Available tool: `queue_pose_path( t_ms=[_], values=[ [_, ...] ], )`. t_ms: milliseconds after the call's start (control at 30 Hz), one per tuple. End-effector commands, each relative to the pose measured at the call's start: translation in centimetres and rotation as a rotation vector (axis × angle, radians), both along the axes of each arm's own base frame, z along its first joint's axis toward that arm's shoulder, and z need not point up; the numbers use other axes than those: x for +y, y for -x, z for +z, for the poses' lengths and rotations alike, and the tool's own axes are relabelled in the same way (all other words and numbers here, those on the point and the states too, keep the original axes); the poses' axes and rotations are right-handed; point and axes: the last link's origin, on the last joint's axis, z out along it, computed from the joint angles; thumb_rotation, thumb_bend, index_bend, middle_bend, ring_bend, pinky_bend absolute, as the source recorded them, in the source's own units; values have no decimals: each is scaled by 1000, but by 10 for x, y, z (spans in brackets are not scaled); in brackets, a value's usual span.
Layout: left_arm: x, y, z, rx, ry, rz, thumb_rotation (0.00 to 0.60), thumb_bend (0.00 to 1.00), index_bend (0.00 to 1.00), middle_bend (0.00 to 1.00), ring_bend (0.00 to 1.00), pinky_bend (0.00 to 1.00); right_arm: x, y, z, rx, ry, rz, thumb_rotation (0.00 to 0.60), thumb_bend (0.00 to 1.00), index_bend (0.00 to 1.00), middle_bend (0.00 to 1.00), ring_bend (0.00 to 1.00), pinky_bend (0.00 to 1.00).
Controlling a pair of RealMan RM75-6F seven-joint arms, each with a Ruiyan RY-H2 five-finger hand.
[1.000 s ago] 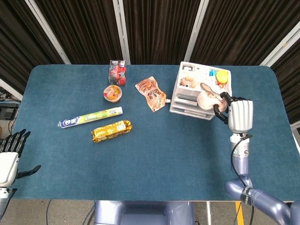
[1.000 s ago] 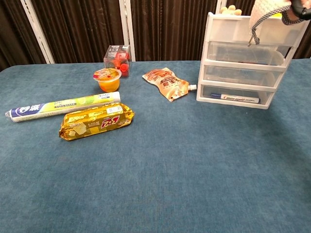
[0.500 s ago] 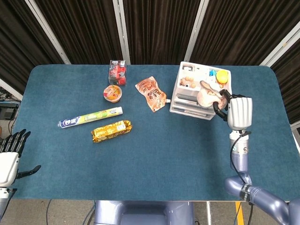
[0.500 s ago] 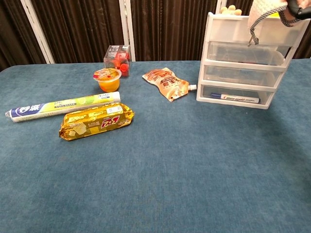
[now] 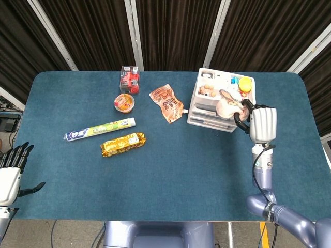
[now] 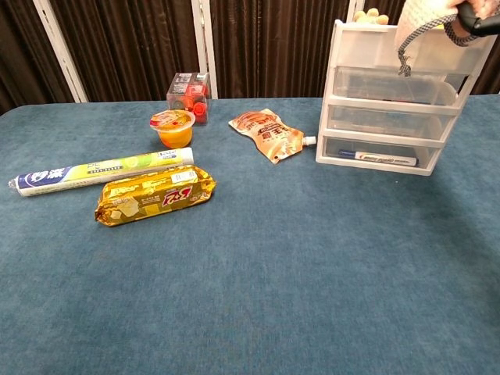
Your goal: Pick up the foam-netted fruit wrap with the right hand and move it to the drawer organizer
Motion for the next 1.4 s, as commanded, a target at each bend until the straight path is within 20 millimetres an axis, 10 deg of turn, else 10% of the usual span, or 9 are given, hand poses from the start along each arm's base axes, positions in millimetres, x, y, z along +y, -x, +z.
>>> queue_pose_path(
  t_ms=[33,833,1133,1400],
  values=[
    [0,0,0,-1,0,0,600,0,0,0,0,0,0,-1,-2,2,-3,3,600,527,704,891,871,909],
    [0,1,-1,3,7,2,600,0,0,0,0,0,1,-9,-20,4,-32,33,600,517,695,888,867,909],
    [0,0,-1,2,7,0,600,0,0,0,0,0,8,-1,-35,31,-67,20,600,363,666,869,849,908],
    [1,0,-1,2,6,1,600,0,0,0,0,0,18,6,-47,64,-102,25,600,0,167,718,730,856]
  ],
)
